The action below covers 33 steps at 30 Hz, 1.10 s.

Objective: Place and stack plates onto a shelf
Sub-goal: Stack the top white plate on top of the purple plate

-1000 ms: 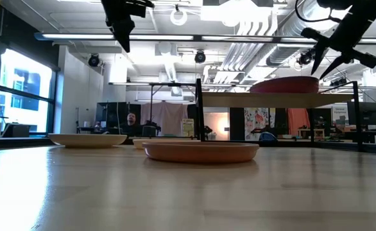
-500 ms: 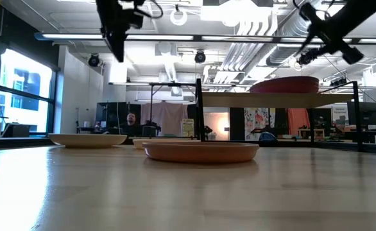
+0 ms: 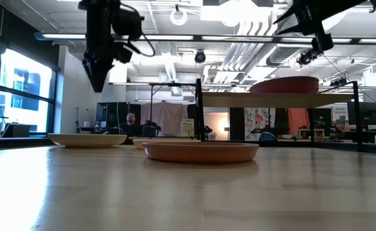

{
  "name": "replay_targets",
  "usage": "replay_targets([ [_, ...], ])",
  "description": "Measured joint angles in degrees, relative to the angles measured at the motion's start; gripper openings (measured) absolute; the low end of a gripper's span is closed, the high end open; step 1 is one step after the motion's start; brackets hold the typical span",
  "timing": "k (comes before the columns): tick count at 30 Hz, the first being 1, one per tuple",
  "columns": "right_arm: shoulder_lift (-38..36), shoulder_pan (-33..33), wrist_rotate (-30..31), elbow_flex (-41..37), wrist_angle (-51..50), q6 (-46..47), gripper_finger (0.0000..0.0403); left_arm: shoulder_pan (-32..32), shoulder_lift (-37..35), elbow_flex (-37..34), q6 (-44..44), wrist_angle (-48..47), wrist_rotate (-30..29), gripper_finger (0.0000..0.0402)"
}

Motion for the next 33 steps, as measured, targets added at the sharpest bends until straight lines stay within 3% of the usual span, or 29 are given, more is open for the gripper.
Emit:
replay_targets([
  [15, 6.31, 10.48, 0.00, 0.00, 0.95, -3.96, 0.0091, -0.41, -0.04, -14.76, -6.64, 11.82, 3.03, 0.0126],
  [33, 11.10, 12.39, 0.04, 0.00, 0.95, -7.11, 0.0091, -8.46, -0.02, -16.11, -8.57, 19.44, 2.85, 0.0126],
])
